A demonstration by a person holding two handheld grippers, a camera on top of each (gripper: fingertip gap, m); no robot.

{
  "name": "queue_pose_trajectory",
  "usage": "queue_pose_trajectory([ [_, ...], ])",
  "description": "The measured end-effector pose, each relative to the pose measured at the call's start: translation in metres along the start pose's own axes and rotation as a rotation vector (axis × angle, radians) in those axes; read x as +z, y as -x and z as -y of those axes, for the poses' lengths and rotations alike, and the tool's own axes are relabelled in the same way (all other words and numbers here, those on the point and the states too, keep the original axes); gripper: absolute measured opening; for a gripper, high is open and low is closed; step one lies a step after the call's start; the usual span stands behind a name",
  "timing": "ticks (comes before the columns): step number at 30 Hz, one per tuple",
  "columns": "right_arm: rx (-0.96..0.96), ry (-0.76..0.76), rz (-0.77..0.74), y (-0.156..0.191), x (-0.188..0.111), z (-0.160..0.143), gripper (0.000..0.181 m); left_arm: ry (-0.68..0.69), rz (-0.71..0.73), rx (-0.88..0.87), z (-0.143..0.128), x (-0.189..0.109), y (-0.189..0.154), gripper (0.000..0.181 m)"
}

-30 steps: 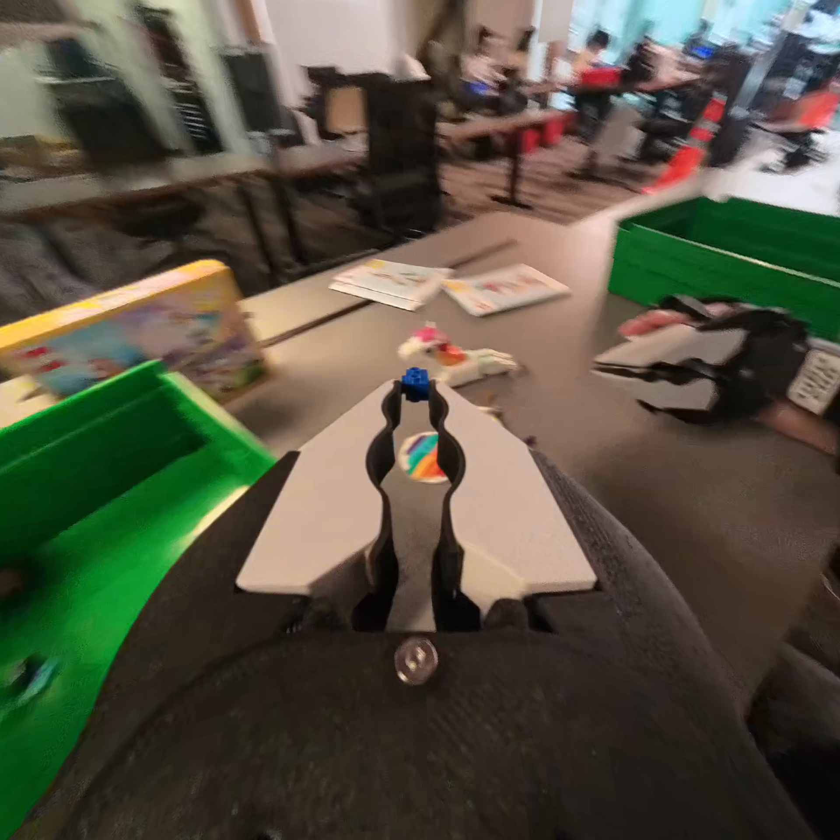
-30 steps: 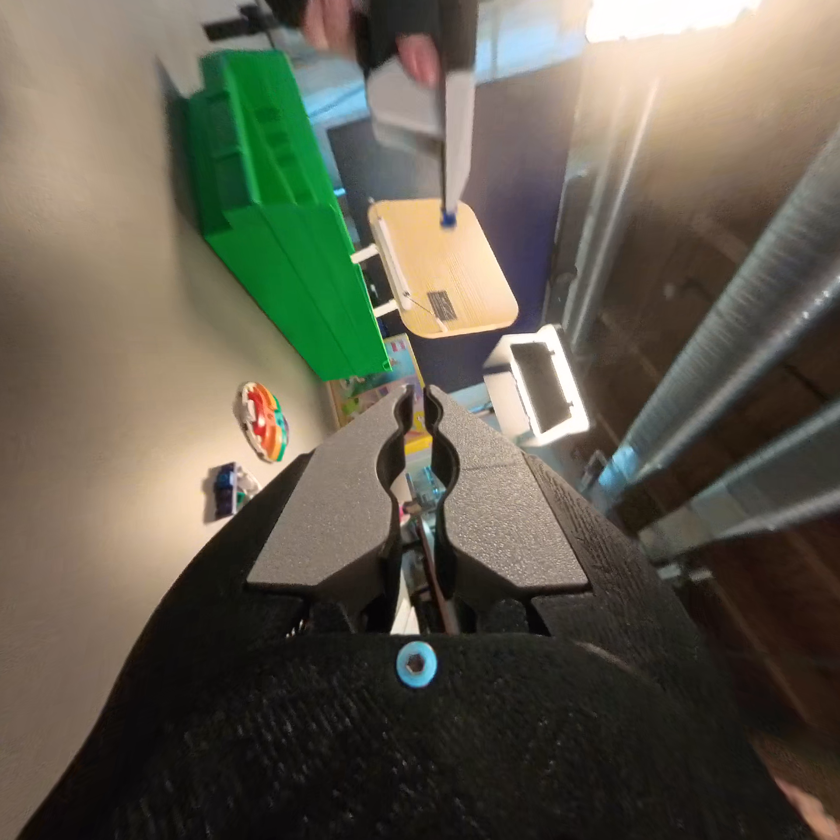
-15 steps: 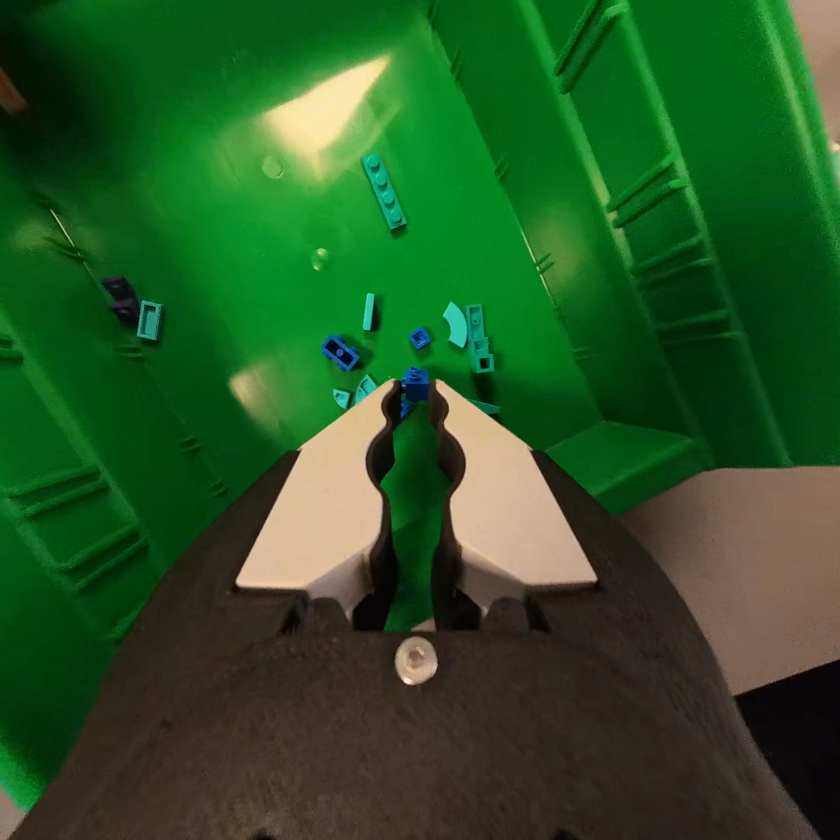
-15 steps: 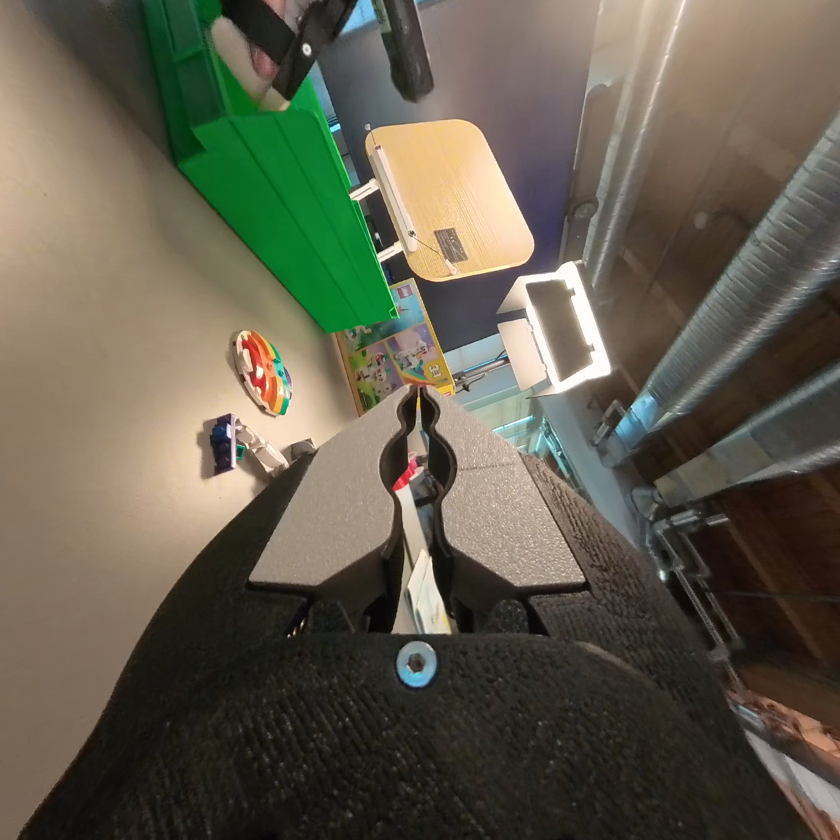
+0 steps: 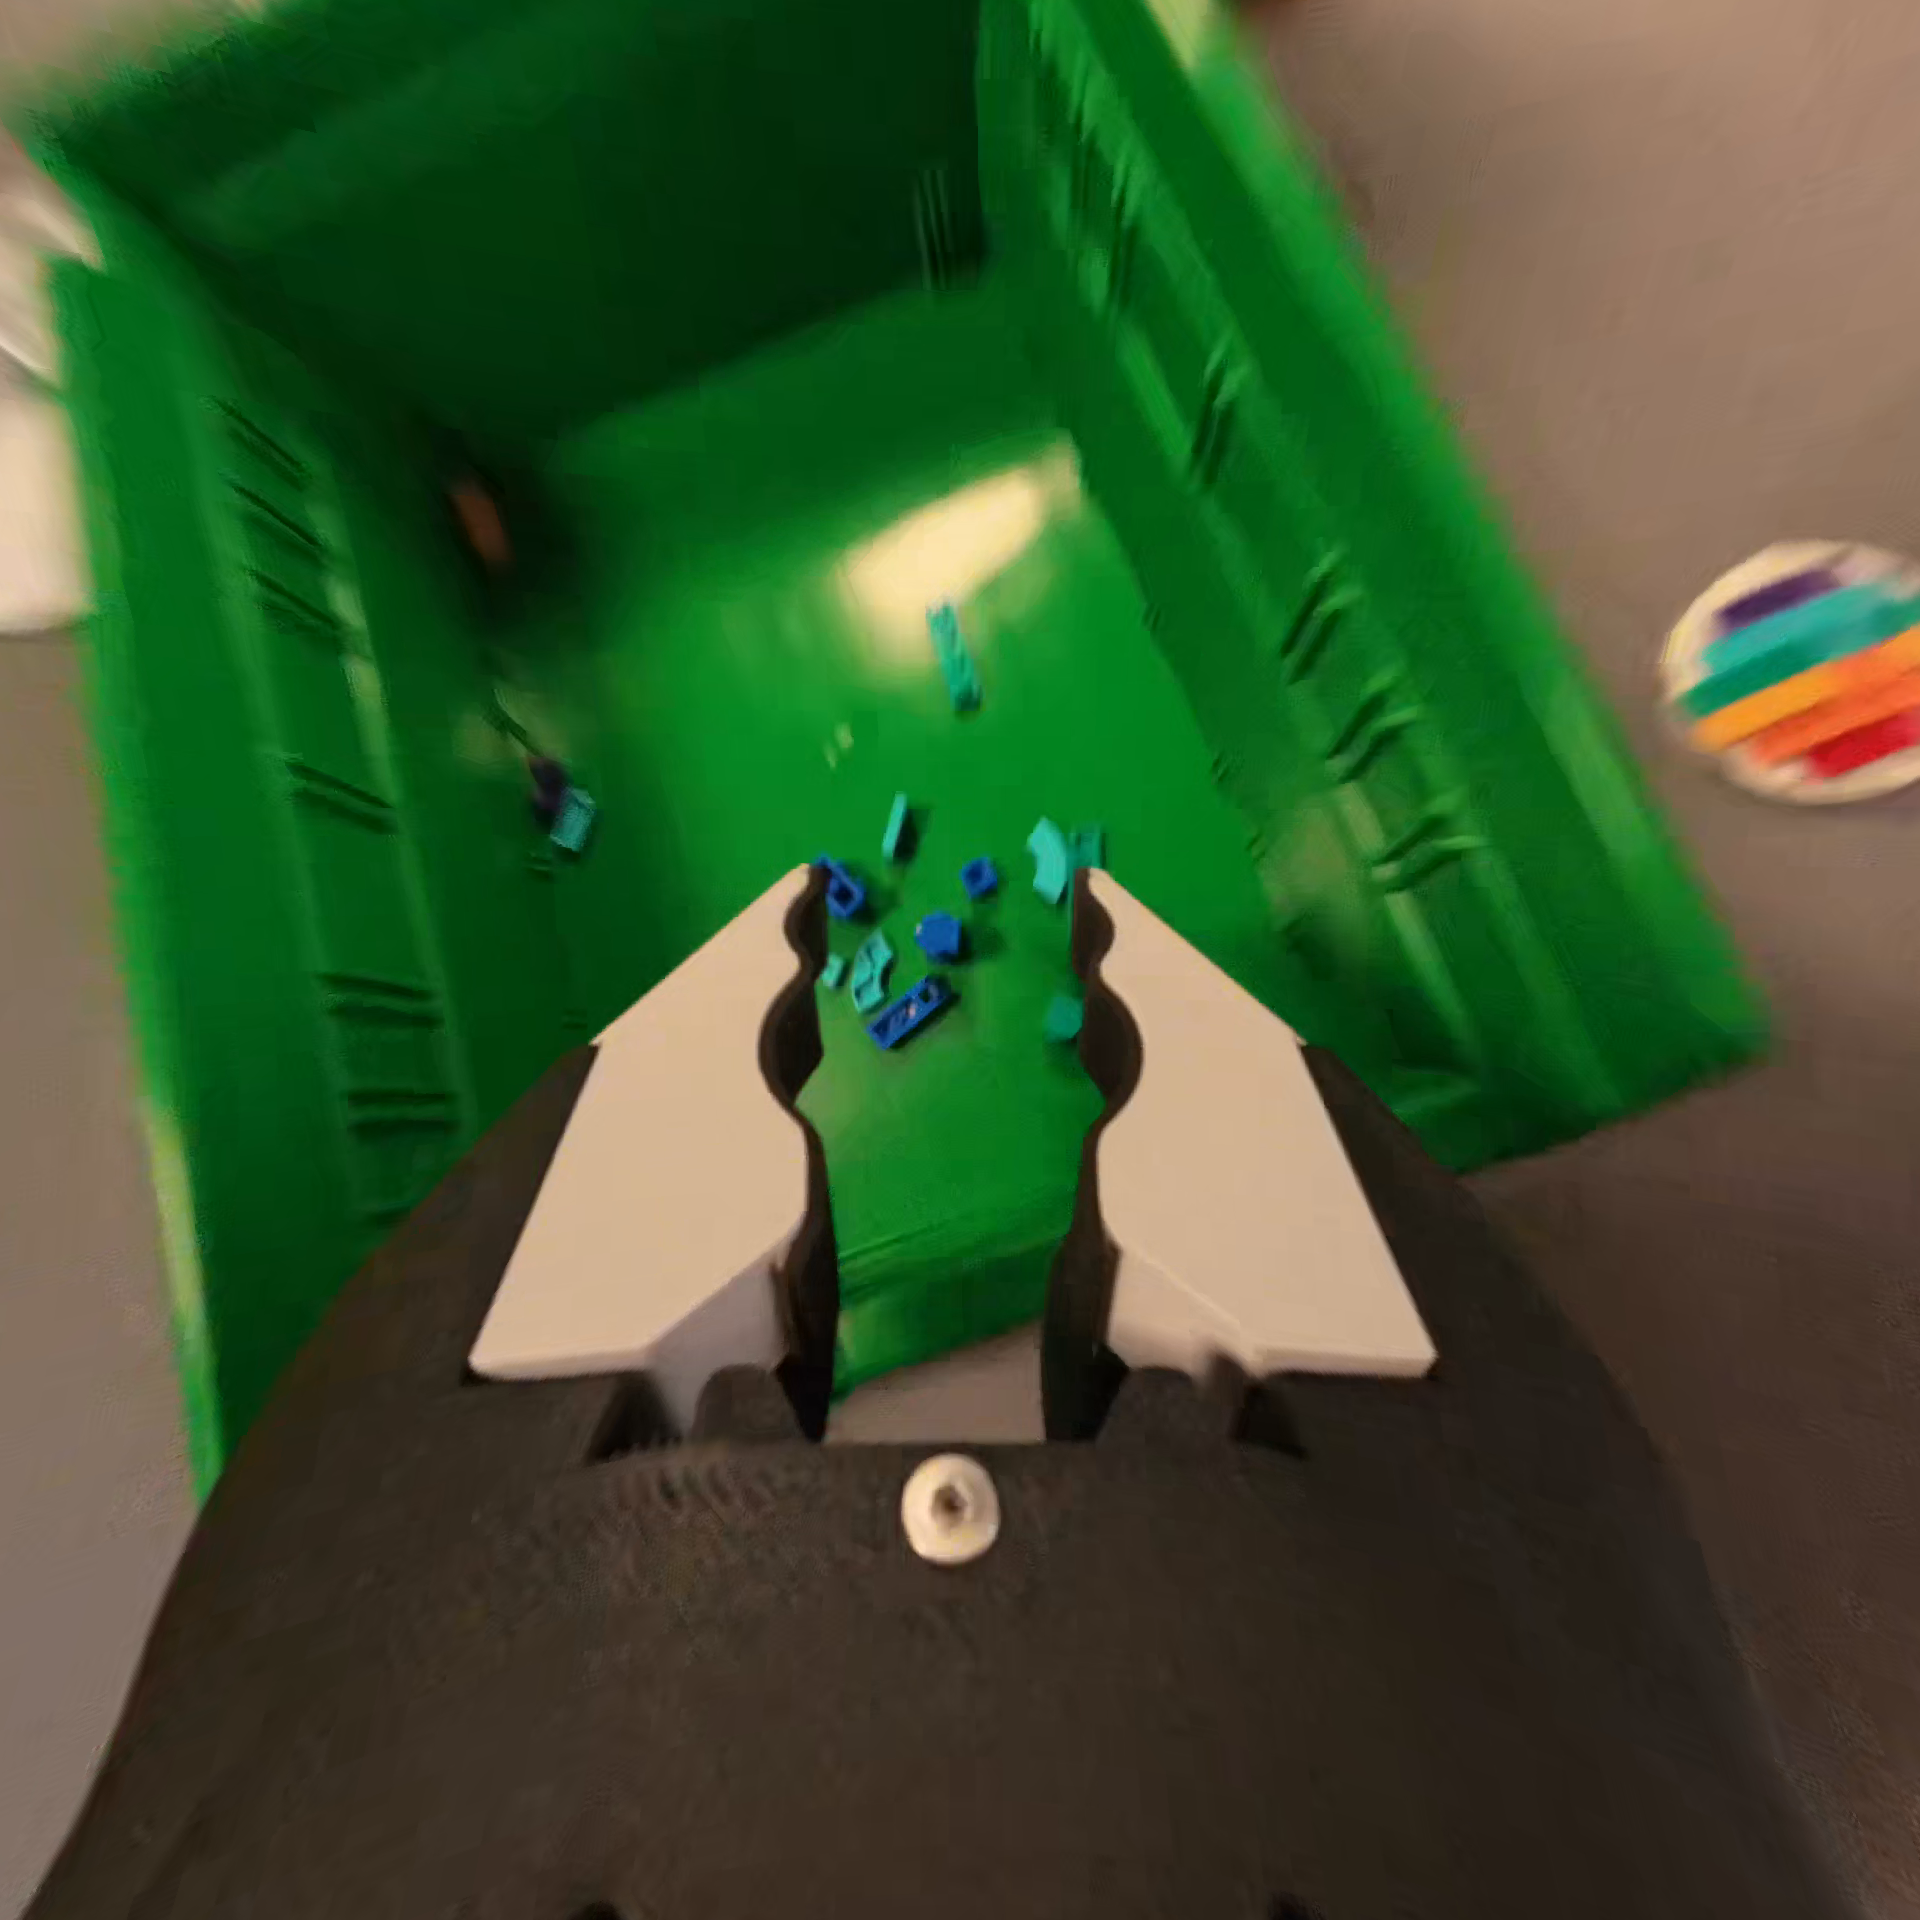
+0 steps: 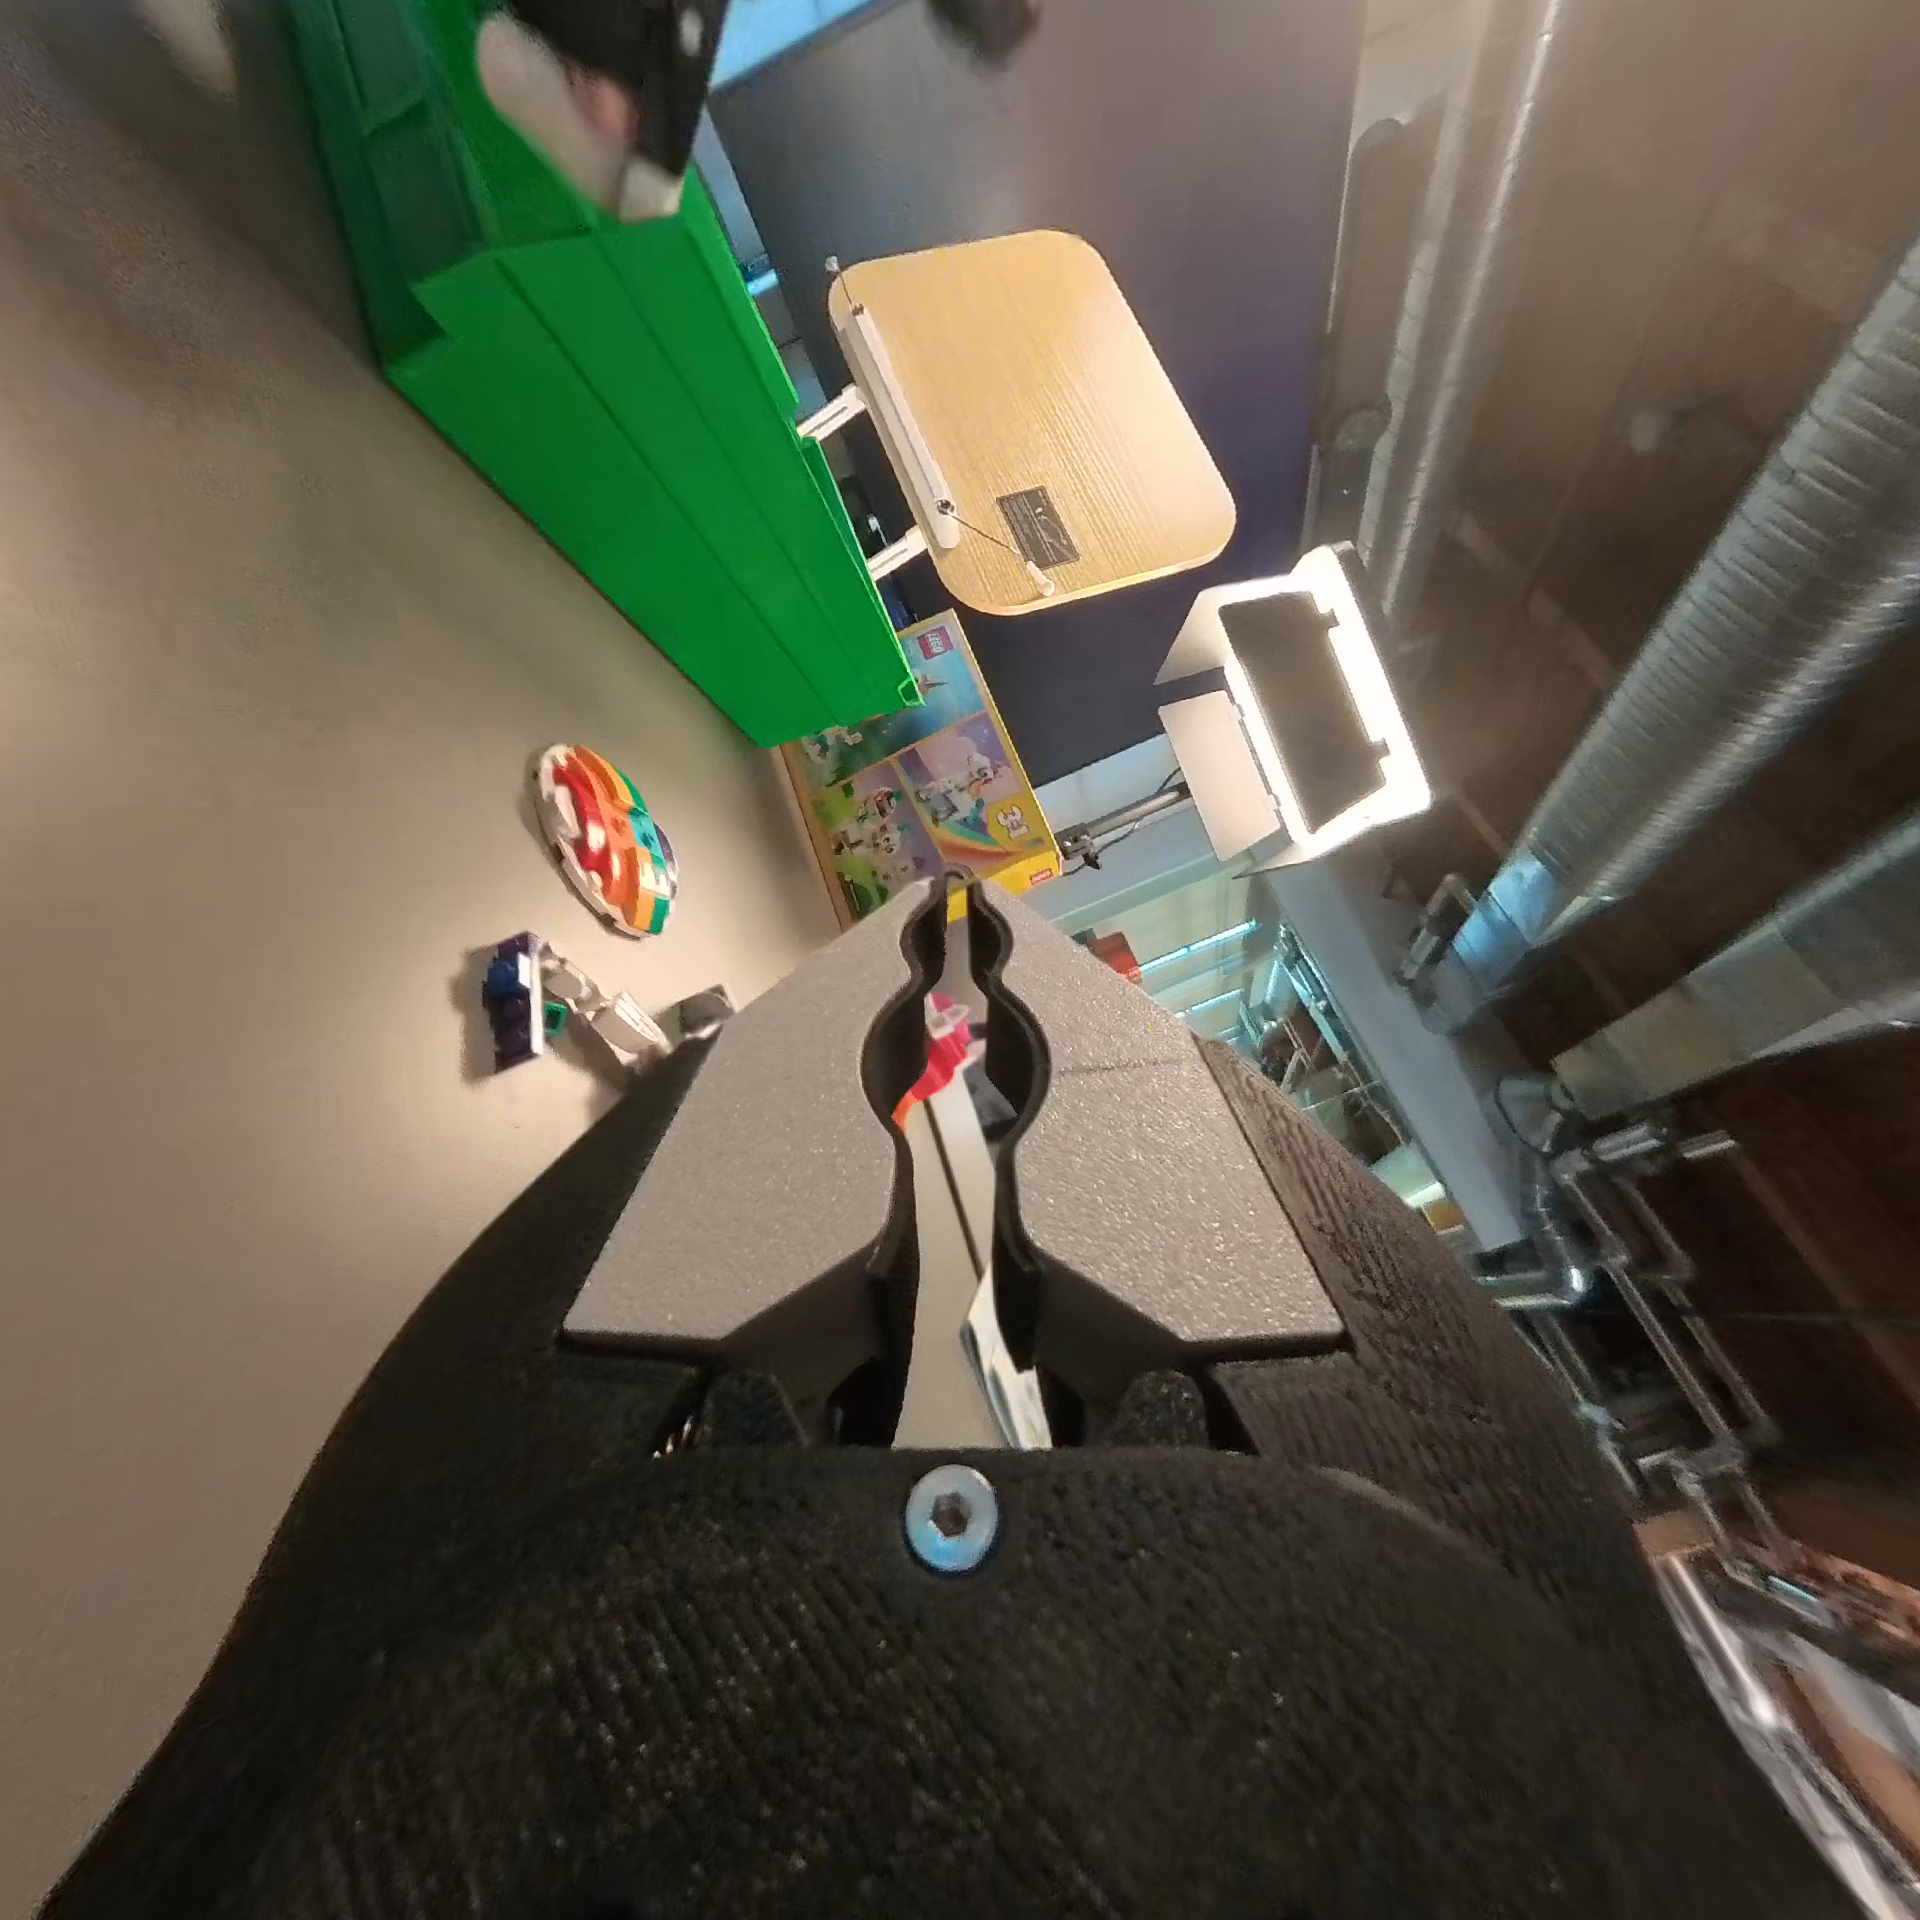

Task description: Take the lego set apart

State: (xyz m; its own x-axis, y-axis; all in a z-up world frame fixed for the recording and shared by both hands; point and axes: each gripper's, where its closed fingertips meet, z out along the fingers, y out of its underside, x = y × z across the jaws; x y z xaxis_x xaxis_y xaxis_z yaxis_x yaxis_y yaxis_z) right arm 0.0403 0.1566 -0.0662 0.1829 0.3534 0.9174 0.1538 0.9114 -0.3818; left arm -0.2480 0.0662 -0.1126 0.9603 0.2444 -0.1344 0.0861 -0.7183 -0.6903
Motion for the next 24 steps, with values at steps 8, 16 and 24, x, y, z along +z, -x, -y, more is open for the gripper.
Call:
queue_pose_trajectory([
  [8,0.114,0.055,0.014,-0.002,0.000,-0.023,0.004,-0.564,-0.566,0.489,0.030,-0.081,-0.249,0.047],
  [16,0.600,0.185,0.604,0.073,-0.006,-0.030,0.010,-0.402,-0.698,0.834,0.011,-0.003,-0.291,0.034],
  [24,0.699,0.333,0.735,0.094,0.003,-0.037,0.018,-0.548,-0.802,0.645,0.025,-0.013,-0.285,0.034],
])
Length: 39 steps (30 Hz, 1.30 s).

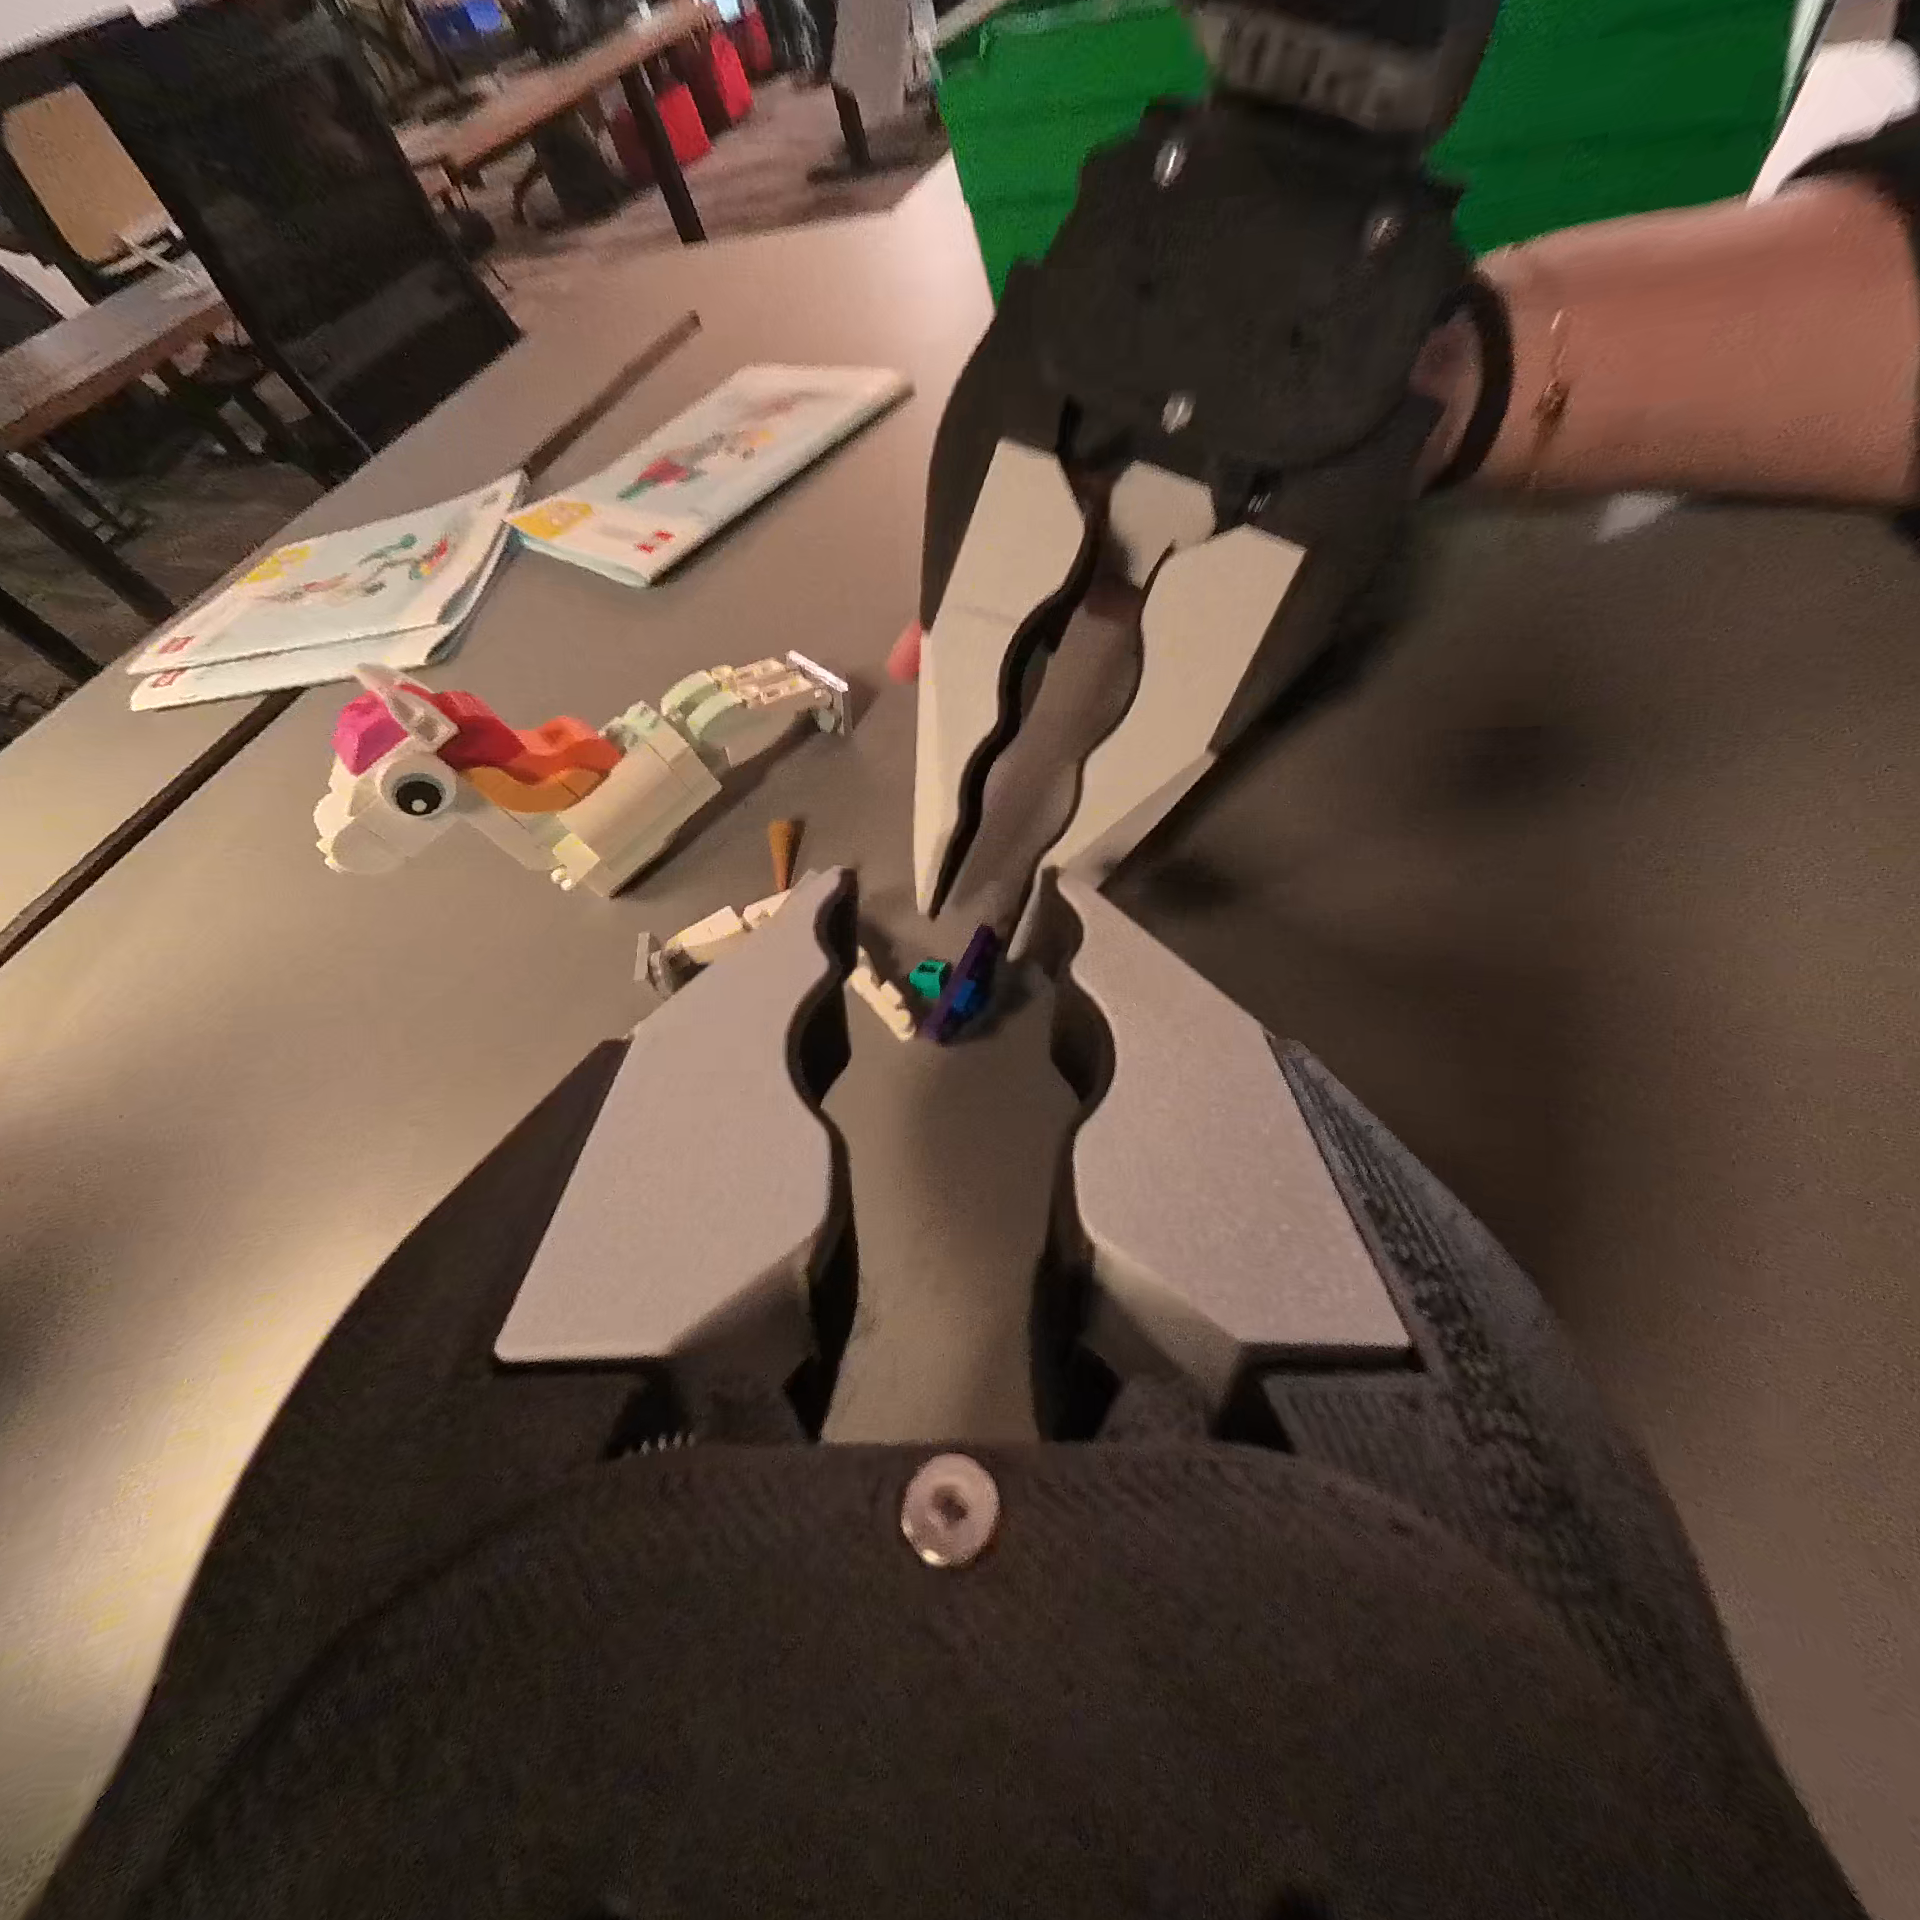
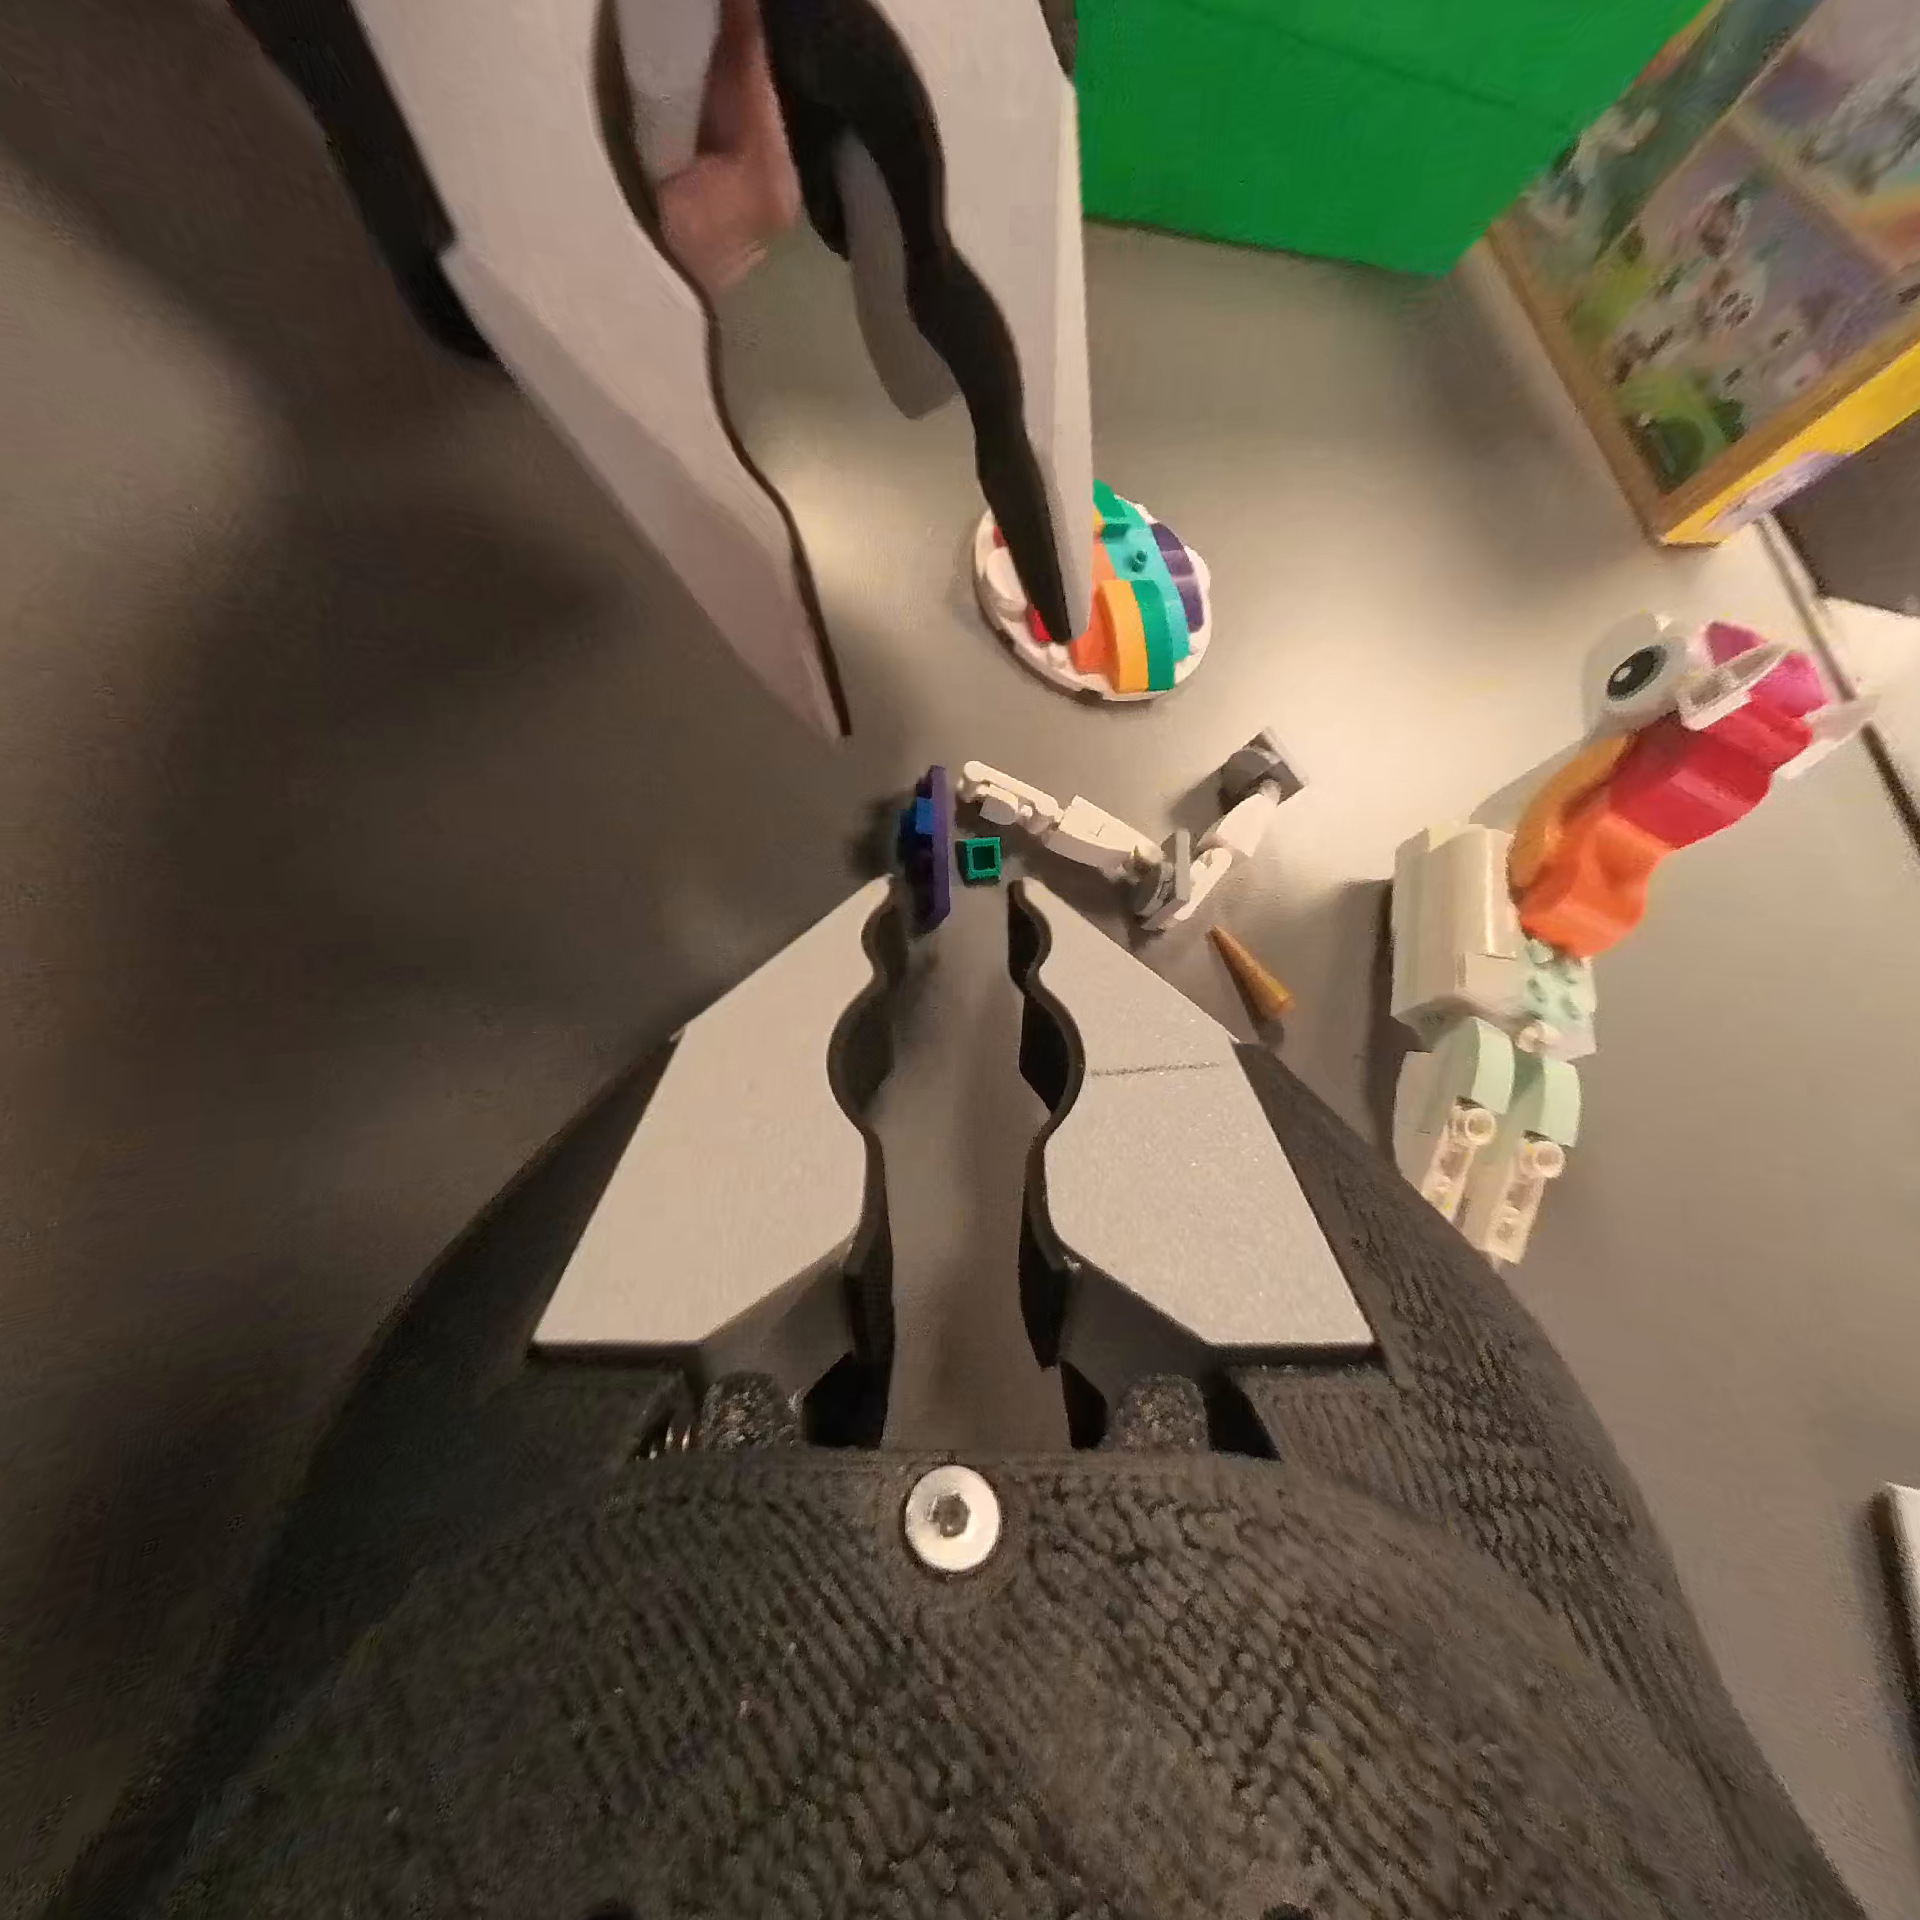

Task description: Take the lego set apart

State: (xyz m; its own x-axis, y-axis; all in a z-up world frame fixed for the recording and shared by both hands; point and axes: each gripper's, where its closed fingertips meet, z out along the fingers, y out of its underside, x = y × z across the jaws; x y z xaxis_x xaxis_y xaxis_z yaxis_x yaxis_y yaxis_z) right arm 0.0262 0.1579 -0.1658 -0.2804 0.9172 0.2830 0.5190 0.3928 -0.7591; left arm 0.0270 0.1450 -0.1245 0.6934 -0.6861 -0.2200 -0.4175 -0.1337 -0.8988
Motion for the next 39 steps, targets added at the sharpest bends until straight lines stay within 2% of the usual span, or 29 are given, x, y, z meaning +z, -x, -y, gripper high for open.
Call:
queue_pose_trajectory([
  [3,0.026,0.022,0.024,0.006,0.005,0.002,0.012,-0.094,0.041,-0.040,0.011,-0.007,0.004,0.034],
  [4,0.001,0.037,-0.003,0.006,0.007,0.003,0.004,-0.123,0.065,-0.056,0.014,-0.010,0.009,0.034],
  [5,-0.048,0.053,-0.046,0.005,0.006,0.003,0.004,-0.156,0.090,-0.083,0.017,-0.014,0.015,0.034],
  [6,-0.096,0.052,-0.108,0.002,0.004,0.007,0.003,-0.196,0.108,-0.127,0.021,-0.018,0.021,0.034],
  [11,-0.252,-0.163,-0.534,-0.036,-0.023,0.055,0.000,-0.412,0.089,-0.493,0.033,-0.041,0.047,0.050],
  [15,-0.384,-0.252,-0.692,-0.035,-0.027,0.079,0.000,-0.440,-0.021,-0.605,0.033,-0.039,0.044,0.044],
  [19,-0.470,-0.315,-0.750,-0.028,-0.027,0.092,0.001,-0.459,-0.069,-0.646,0.034,-0.038,0.041,0.034],
  [23,-0.456,-0.365,-0.750,-0.027,-0.031,0.098,0.000,-0.501,-0.111,-0.641,0.038,-0.040,0.040,0.022],
  [27,-0.449,-0.426,-0.742,-0.021,-0.037,0.107,0.000,-0.577,-0.237,-0.596,0.053,-0.046,0.024,0.019],
  [29,-0.456,-0.440,-0.739,-0.017,-0.040,0.109,0.001,-0.586,-0.231,-0.583,0.052,-0.047,0.024,0.008],
  [34,-0.509,-0.416,-0.809,-0.018,-0.040,0.110,0.001,-0.582,-0.182,-0.524,0.053,-0.047,0.025,0.007],
  [36,-0.565,-0.369,-0.843,-0.018,-0.036,0.109,0.009,-0.567,-0.201,-0.540,0.052,-0.046,0.025,0.007],
  [39,-0.607,-0.302,-0.913,-0.023,-0.036,0.107,0.007,-0.553,-0.238,-0.566,0.052,-0.045,0.022,0.007],
])
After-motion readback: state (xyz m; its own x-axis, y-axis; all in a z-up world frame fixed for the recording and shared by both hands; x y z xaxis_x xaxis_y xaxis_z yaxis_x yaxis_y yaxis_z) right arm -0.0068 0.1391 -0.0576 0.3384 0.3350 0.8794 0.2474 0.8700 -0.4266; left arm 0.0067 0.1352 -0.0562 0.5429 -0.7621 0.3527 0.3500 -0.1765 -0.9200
